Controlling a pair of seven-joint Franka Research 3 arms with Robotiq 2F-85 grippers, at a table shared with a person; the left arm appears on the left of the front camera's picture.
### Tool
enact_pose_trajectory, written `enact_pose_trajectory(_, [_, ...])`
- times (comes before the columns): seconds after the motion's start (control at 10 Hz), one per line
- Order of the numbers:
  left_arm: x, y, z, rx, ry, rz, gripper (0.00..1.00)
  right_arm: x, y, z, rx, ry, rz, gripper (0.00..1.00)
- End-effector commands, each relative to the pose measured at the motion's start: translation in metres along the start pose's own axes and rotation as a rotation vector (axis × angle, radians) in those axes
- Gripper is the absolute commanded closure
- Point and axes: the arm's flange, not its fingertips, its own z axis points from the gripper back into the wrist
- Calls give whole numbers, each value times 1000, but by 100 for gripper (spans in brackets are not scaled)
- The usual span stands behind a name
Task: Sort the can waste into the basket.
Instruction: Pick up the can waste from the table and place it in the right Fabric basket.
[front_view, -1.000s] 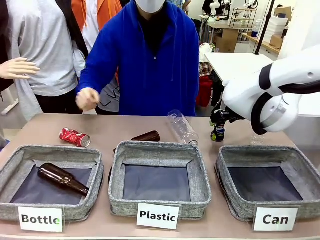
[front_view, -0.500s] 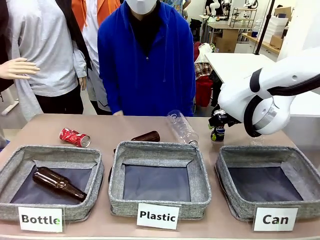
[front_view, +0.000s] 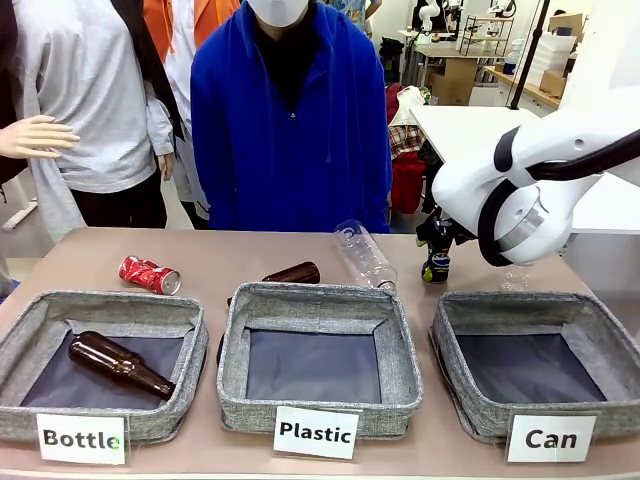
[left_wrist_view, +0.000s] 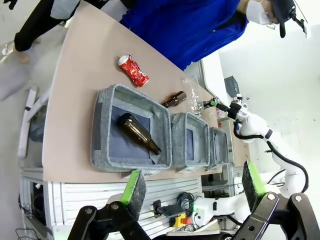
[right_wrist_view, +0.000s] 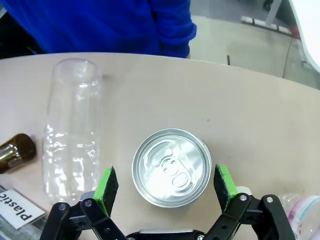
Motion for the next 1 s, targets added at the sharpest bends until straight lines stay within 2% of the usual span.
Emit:
enact_pose_trajectory(0.0, [-5,-2,-1,-35,11,16,0,-9,-13,-23,7,-4,-2,0])
enact_pose_trajectory(0.1, [-6,-6,-6,-53,-17,14,0,-9,-13,-22,11,-3,-4,0])
enact_pose_trajectory(0.2, [-11,-9,-27,-113,91,14,0,-9,-14,-22,7,-4,-6,0])
enact_pose_trajectory(0.4, [-21,-13,-87,-120,265,70,0,-9,-14,-21,4,-5,-4,0])
enact_pose_trajectory(0.6, [-37,-6,-135,11,346,92,0,-8,-14,-22,6,-9,-8,0])
enact_pose_trajectory(0.7, [-49,1,-150,145,380,61,0,-8,-13,-22,15,-9,-12,0])
enact_pose_trajectory(0.8, [-31,-2,-123,-68,322,73,0,-10,-14,-22,45,6,-11,0])
enact_pose_trajectory(0.9, [-31,-2,-123,-68,322,73,0,-12,-14,-20,62,15,-7,58])
